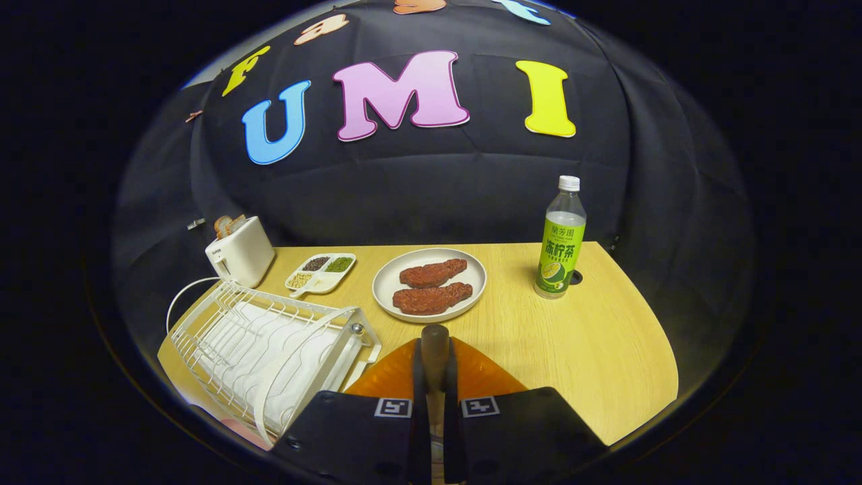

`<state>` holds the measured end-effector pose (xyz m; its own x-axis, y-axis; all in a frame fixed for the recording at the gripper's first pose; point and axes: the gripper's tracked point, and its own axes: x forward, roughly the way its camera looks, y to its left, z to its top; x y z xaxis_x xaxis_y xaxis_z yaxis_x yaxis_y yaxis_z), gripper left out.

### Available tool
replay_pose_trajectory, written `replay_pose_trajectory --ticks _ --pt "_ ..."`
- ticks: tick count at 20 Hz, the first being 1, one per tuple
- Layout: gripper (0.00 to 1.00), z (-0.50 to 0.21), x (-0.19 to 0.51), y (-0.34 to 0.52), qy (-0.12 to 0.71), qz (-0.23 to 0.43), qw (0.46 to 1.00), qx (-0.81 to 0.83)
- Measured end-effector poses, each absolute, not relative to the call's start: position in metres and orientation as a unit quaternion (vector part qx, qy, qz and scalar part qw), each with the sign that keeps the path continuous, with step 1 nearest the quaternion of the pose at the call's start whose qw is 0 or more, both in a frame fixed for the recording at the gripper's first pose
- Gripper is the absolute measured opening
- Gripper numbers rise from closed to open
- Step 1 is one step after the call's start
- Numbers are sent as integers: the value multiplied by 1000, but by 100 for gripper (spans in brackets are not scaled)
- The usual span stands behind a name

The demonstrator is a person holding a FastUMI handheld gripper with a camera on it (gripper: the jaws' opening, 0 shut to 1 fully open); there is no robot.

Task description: Take the plate from the dish rack, then take the spoon from the basket and place it into the plate.

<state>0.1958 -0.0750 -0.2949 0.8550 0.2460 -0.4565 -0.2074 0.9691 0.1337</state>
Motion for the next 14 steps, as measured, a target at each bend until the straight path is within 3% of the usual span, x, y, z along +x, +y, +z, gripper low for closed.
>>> replay_pose_trajectory --ticks 14 --pt "12 -152 134 -61 185 97 976 59"
